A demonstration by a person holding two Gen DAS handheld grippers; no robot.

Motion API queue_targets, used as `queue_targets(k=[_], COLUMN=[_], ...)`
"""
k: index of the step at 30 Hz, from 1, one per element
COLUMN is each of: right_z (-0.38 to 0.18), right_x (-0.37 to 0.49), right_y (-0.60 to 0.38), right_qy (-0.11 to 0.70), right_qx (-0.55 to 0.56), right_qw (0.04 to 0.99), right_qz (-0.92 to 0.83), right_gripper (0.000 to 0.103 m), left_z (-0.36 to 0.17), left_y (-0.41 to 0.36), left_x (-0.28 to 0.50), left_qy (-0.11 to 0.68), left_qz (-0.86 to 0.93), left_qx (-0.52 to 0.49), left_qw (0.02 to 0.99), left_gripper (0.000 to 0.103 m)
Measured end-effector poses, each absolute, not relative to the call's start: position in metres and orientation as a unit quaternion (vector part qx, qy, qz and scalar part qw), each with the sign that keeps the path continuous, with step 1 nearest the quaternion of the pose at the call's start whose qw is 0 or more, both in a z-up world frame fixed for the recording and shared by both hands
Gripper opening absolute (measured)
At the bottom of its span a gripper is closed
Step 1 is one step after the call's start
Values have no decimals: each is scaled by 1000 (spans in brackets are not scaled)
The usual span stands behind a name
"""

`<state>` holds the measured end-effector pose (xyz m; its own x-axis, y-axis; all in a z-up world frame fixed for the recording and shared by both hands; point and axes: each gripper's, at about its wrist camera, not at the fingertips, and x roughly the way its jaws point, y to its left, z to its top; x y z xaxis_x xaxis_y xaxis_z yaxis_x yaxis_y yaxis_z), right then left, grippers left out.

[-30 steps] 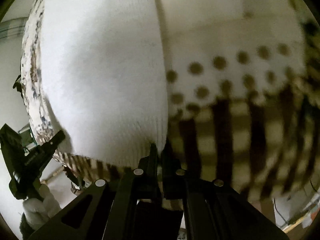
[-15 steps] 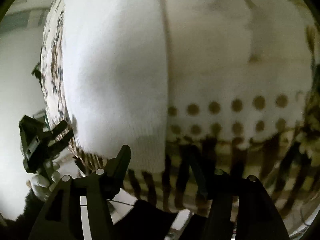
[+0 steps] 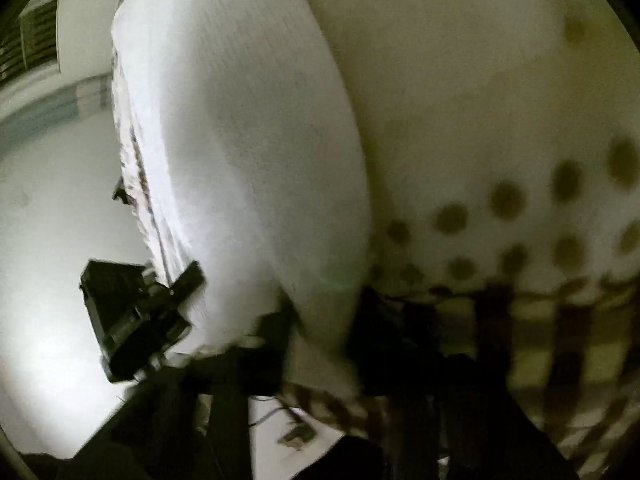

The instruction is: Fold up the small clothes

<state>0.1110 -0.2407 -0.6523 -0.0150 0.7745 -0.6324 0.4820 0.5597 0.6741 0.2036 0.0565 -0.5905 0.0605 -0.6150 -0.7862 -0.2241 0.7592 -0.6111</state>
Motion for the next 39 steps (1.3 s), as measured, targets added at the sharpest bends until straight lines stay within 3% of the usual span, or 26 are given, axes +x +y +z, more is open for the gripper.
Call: queue_targets(k=[5, 12, 20, 25, 28, 29, 30, 32, 34, 39], right_z=[-626, -543, -506, -524, -533, -532, -529, -516, -506, -506], right_x=[105, 147, 295, 405, 452, 462, 468, 467, 465, 446], right_y=[-241, -258, -297, -314, -327, -330, -335, -348, -355, -353], right_qy=[678, 632, 582, 564, 551, 548, 537, 510, 507, 552], right_qx=[476, 476, 446, 455, 472, 474, 478, 487, 473, 375], right_qw=[546, 594, 667, 682, 681, 683, 689, 705, 717, 743], right_qz=[124, 144, 134, 102, 97, 95, 91, 84, 76, 47], right_gripper=[12, 11, 11, 12, 18, 30, 49, 66, 67, 67], left_z=[-561, -512, -496, -539, -538, -533, -524, -512, -503, -498], left_y=[59, 54, 52, 45, 52, 55, 60, 70, 75, 45], left_x=[203, 251, 374, 468, 501, 506, 509, 509, 510, 517], left_qy=[653, 618, 579, 587, 578, 566, 548, 529, 536, 586], left_qz=[-144, -162, -159, -148, -144, -152, -159, -161, -147, -133], left_qx=[-348, -411, -447, -484, -505, -511, -515, -513, -474, -249], left_qw=[657, 650, 663, 632, 625, 628, 640, 656, 683, 760], left_gripper=[13, 13, 13, 19, 36, 56, 68, 69, 70, 69])
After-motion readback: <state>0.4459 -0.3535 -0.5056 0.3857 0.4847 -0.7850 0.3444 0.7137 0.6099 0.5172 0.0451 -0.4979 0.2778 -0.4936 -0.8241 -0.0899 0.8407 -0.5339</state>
